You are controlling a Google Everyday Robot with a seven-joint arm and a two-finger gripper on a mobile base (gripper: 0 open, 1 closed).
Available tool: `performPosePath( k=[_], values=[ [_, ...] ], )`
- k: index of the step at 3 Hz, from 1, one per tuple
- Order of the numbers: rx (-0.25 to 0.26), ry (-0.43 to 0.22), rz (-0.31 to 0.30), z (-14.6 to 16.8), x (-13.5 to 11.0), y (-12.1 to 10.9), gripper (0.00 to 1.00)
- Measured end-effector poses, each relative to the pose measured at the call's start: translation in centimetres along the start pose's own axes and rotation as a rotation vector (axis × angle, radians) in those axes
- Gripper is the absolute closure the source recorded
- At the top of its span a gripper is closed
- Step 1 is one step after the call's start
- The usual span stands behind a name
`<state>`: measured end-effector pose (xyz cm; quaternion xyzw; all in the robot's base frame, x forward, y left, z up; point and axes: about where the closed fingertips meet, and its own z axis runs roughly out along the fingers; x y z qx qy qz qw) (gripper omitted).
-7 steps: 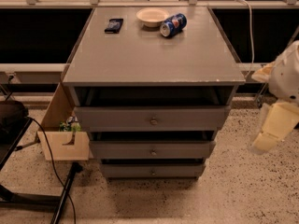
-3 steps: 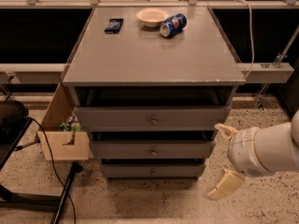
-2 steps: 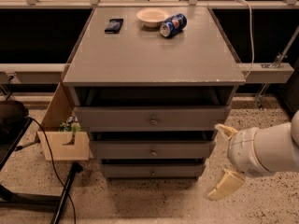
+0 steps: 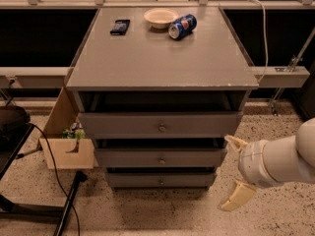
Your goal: Open middle drawer
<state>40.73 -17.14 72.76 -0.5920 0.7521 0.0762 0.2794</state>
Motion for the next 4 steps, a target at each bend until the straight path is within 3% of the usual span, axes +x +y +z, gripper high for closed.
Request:
performPosePath(
  k=[2, 3, 4],
  values=[
    [0.016, -0.024, -0.080, 6.2, 3.9, -3.7, 0.00],
    [0.012, -0.022, -0.088, 9.3, 5.8, -4.8, 0.00],
    [-0.029, 0.001, -0.078, 13.1, 8.3, -5.0, 0.00]
  ],
)
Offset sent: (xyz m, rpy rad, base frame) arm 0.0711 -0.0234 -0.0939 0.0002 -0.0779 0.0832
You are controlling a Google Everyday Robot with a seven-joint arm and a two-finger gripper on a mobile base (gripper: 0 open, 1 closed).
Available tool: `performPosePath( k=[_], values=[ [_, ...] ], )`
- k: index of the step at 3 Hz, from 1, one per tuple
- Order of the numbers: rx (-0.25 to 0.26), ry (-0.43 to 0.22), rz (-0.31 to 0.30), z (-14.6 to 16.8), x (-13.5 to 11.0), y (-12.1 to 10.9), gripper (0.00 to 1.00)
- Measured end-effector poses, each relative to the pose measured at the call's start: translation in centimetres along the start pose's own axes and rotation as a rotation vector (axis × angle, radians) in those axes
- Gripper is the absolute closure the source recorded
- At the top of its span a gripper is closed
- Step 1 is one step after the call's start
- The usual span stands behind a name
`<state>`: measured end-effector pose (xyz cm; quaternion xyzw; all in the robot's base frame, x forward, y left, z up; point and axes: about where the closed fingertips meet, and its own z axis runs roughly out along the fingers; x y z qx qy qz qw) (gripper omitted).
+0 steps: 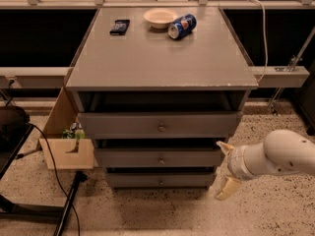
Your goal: Open middle drawer
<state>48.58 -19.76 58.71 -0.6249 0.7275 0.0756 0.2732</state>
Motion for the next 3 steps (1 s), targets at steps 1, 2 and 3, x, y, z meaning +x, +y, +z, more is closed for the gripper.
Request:
performPosePath(
  k=[1, 2, 3],
  values=[
    [0.000, 0.000, 0.000, 0.0, 0.0, 0.0, 0.00],
    [-0.022, 0.000, 0.001, 1.5, 0.7, 0.1, 0.00],
    [-0.058, -0.009, 0.004, 5.2, 1.7, -0.3, 0.00]
  ],
)
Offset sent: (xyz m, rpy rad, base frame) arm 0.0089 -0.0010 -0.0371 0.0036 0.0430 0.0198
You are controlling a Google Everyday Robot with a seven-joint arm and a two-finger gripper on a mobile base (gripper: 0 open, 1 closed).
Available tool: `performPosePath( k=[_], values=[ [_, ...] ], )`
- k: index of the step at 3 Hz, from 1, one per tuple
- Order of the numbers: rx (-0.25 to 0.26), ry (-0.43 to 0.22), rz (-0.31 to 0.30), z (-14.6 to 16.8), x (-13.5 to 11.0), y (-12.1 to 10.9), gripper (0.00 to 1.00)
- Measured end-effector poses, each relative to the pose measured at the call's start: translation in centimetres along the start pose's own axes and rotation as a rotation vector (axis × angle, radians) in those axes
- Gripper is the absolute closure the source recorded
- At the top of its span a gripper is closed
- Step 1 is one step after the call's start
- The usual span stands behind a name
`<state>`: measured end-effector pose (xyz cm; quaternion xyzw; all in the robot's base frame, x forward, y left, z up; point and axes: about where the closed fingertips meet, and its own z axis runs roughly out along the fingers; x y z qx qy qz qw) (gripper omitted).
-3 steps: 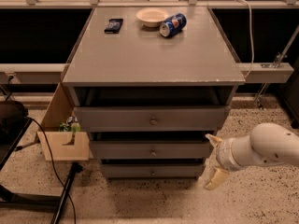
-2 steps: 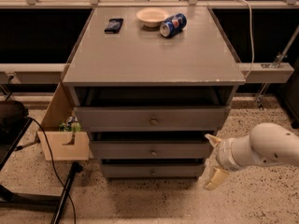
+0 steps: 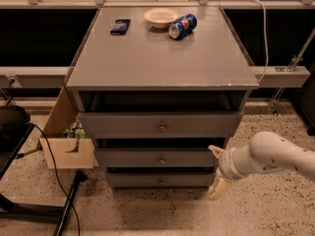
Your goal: Open middle drawer
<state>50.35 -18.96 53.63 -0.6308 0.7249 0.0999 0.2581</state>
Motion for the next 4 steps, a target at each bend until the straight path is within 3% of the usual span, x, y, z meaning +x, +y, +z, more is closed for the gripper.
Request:
performPosePath(
  k=[4],
  values=[
    [-0.047, -0.076, -0.028, 9.2, 1.2, -2.3, 0.00]
  ],
)
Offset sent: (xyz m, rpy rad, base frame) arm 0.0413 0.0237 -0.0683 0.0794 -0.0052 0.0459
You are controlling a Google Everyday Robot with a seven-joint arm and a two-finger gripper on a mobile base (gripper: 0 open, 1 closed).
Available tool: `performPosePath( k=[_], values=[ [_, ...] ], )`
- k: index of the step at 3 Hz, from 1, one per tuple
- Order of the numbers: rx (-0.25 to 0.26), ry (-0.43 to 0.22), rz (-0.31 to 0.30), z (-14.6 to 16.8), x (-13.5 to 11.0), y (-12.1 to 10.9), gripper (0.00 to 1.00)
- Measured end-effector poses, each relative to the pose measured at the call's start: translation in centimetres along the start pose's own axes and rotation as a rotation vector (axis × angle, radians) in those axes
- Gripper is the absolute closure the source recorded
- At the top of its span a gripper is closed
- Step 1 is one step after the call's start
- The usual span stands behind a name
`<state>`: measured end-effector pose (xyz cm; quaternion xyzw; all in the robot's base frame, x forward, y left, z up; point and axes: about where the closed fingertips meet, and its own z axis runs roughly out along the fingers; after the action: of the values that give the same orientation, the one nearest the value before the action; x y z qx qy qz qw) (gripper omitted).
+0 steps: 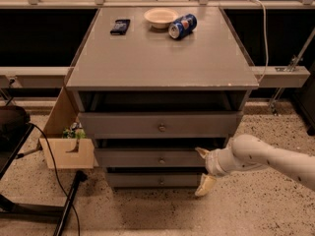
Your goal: Open middle drawer
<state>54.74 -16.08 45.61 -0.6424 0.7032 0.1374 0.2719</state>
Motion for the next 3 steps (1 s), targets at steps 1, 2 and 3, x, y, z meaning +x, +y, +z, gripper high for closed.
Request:
performPosePath(
  k=[1, 2, 3],
  values=[
    [-0.021, 0.018, -0.030, 2.1, 0.0, -1.2, 0.00],
    [-0.028, 0.033, -0.053, 3.1, -0.2, -2.0, 0.00],
    [-0.027, 0.037, -0.073, 3.7, -0.2, -2.8, 0.00]
  ],
)
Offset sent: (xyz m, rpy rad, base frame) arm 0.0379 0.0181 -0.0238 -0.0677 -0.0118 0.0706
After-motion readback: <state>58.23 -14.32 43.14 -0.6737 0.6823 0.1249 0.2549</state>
